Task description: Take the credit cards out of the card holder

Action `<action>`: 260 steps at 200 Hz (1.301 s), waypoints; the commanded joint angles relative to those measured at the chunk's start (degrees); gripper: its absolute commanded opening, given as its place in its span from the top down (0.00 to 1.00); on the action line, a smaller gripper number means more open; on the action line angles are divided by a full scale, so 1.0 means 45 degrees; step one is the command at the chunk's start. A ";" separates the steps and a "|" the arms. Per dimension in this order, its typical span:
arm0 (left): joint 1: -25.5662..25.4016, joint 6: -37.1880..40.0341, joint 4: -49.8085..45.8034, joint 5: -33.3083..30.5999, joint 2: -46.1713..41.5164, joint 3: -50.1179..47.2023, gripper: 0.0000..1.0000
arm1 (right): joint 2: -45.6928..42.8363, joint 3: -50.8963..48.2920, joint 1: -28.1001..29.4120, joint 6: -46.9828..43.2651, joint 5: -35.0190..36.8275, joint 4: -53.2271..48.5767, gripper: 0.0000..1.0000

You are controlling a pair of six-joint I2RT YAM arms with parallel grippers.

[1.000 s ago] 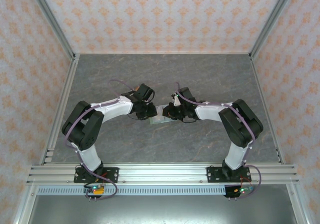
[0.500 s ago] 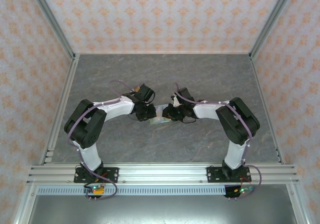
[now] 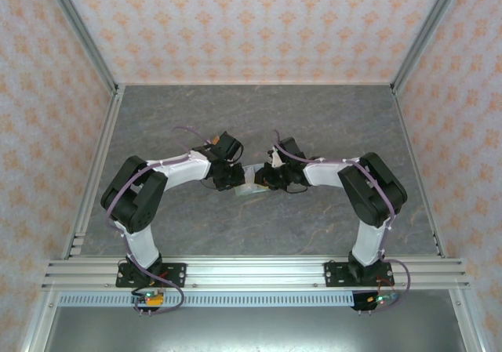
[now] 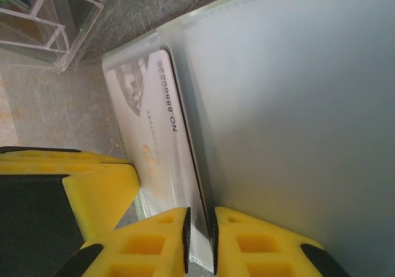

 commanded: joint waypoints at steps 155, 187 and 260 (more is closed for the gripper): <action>-0.0019 -0.0097 0.0061 0.0289 -0.0259 -0.0238 0.82 | -0.0751 -0.0522 -0.0242 -0.0631 0.0440 0.0482 1.00; 0.0118 0.0015 -0.0048 0.0318 -0.0366 -0.0293 0.82 | -0.1143 -0.0800 -0.0490 -0.0697 0.0585 0.0488 1.00; 0.0198 0.0314 -0.0594 0.0225 -0.0778 0.0222 0.83 | -0.1438 -0.0912 -0.0488 -0.1210 0.1779 -0.0458 1.00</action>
